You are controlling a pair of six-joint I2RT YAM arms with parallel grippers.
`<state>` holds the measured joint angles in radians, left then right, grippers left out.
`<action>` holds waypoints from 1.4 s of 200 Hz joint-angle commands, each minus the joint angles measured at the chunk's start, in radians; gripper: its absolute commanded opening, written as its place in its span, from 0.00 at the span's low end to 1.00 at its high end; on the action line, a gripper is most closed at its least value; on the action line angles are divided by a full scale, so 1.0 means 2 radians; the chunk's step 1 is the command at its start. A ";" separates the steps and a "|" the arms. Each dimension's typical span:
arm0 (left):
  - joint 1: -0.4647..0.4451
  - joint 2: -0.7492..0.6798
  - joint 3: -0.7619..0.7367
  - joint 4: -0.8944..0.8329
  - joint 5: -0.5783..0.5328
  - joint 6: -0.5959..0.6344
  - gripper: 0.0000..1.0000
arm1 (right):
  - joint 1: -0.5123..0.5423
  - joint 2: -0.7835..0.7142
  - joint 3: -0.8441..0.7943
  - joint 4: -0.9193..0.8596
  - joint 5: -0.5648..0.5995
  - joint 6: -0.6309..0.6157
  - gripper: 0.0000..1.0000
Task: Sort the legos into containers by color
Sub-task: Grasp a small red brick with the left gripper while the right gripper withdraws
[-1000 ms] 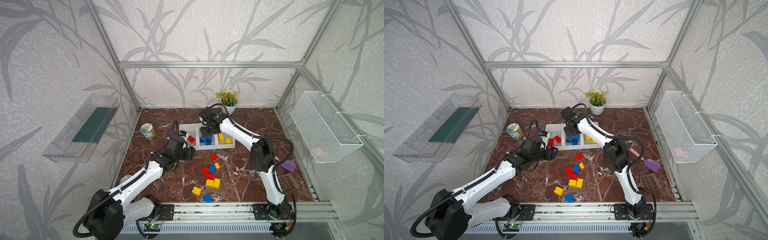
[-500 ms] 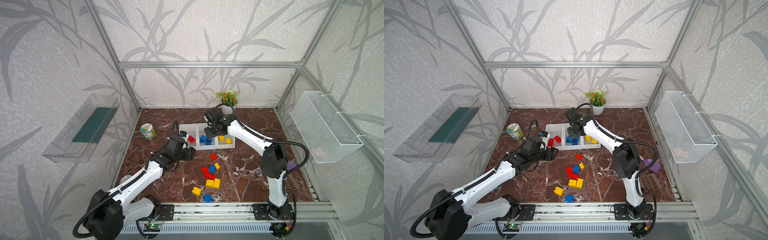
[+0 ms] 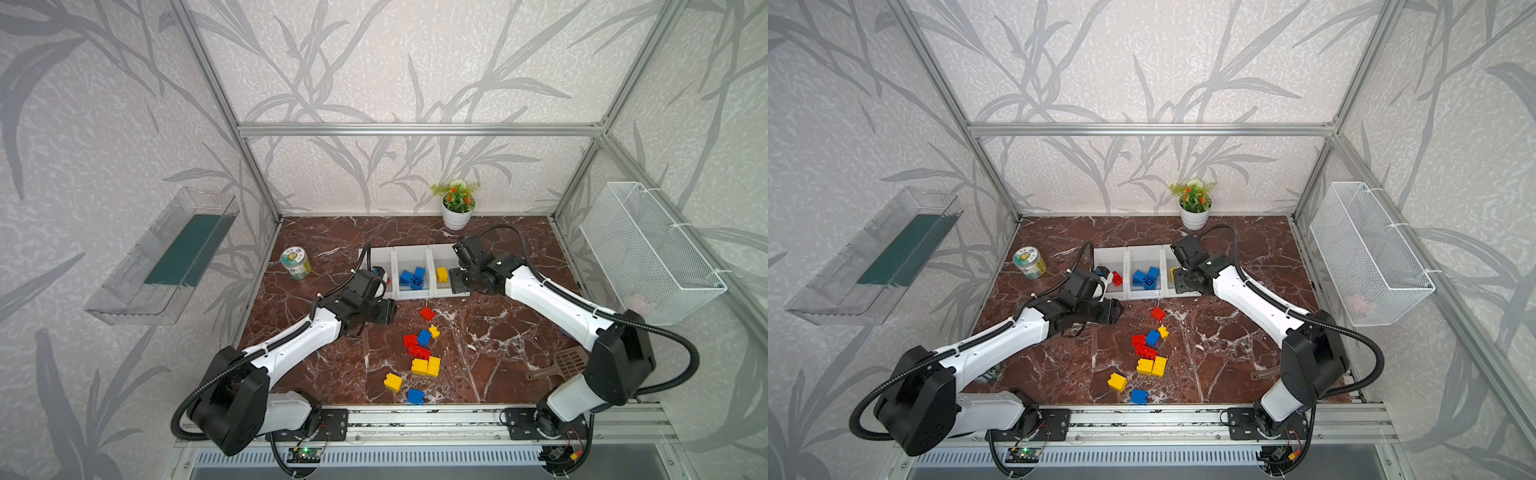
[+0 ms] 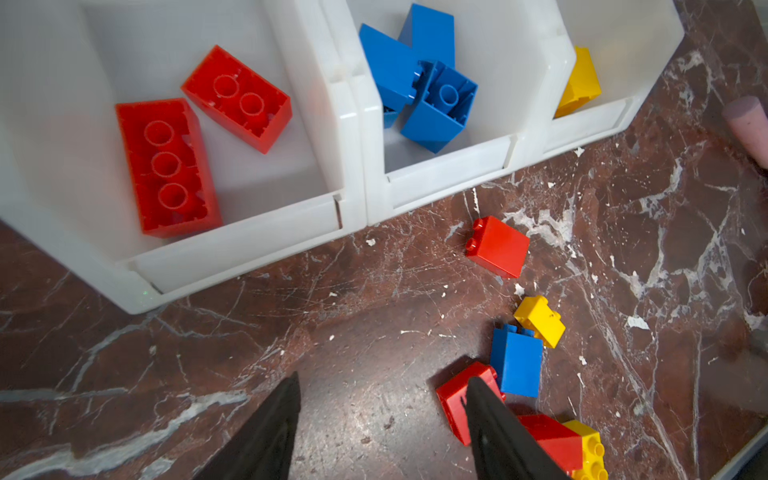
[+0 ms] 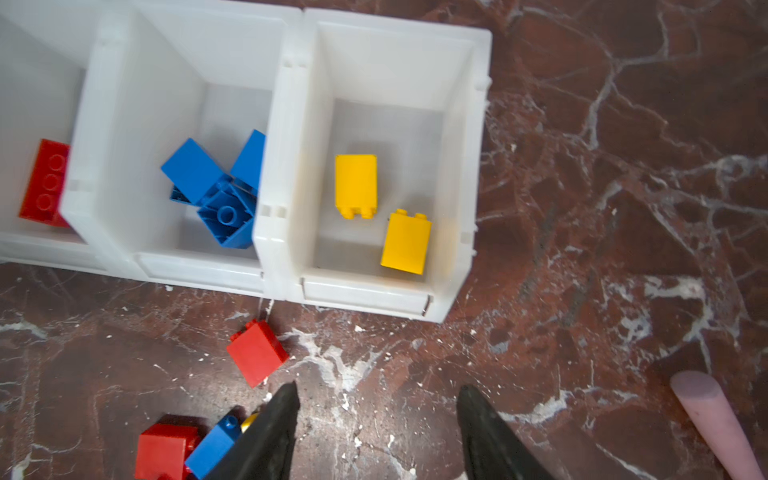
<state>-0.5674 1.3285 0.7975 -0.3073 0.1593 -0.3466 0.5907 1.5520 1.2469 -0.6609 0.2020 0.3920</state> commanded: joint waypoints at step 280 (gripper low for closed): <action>-0.118 0.330 0.258 -0.075 -0.034 0.118 0.55 | -0.107 -0.191 -0.167 0.013 -0.016 0.019 0.64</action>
<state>-0.7921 1.9720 1.3018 -0.4561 0.0959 -0.1238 0.3820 1.2041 0.9268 -0.6308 0.1734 0.4297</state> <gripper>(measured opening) 0.582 0.636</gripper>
